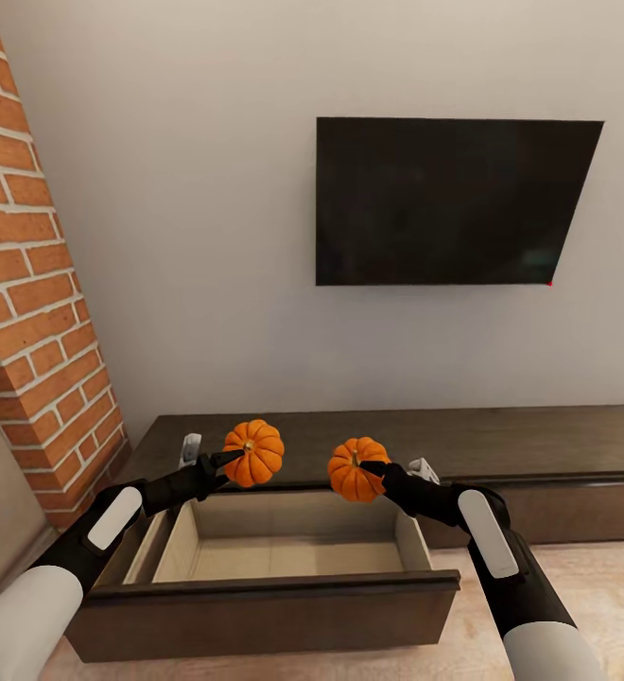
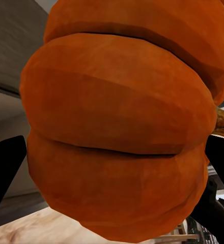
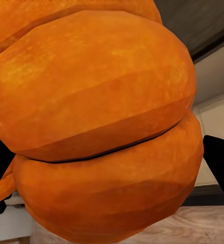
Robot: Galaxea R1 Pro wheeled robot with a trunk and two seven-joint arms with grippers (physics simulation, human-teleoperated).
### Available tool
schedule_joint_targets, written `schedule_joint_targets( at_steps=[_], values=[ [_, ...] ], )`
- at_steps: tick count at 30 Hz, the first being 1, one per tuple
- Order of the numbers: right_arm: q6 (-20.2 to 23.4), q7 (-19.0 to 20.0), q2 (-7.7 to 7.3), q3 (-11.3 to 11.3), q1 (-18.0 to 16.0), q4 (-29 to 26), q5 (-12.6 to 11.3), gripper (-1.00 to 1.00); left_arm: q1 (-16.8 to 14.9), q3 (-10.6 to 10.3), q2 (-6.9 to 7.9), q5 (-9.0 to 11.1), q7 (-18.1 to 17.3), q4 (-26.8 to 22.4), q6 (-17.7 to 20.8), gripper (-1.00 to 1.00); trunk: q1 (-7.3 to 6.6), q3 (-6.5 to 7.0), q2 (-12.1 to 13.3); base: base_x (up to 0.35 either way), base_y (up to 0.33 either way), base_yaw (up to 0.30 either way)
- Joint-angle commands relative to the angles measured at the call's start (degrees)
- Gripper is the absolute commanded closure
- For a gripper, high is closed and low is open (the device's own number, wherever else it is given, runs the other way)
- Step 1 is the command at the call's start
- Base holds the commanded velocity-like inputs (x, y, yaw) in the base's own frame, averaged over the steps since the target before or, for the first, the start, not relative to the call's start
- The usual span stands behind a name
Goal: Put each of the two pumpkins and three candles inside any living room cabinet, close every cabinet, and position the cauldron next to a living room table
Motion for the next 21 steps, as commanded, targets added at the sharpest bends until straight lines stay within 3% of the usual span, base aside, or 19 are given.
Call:
schedule_joint_targets(
  at_steps=[1,21],
  values=[
    [0.25,-0.18,0.01,-0.06,-0.04,-0.04,-0.44,1.0,-0.05,-0.18,0.05,0.54,-0.03,0.01,0.29,1.0,0.22,-0.24,-0.44,0.0,0.0,0.0],
    [0.29,-0.1,0.01,-0.02,-0.04,-0.04,-0.44,1.0,-0.05,-0.18,0.0,0.53,-0.01,0.01,0.24,1.0,4.61,-3.83,-8.47,0.0,0.0,0.0]
  ],
)
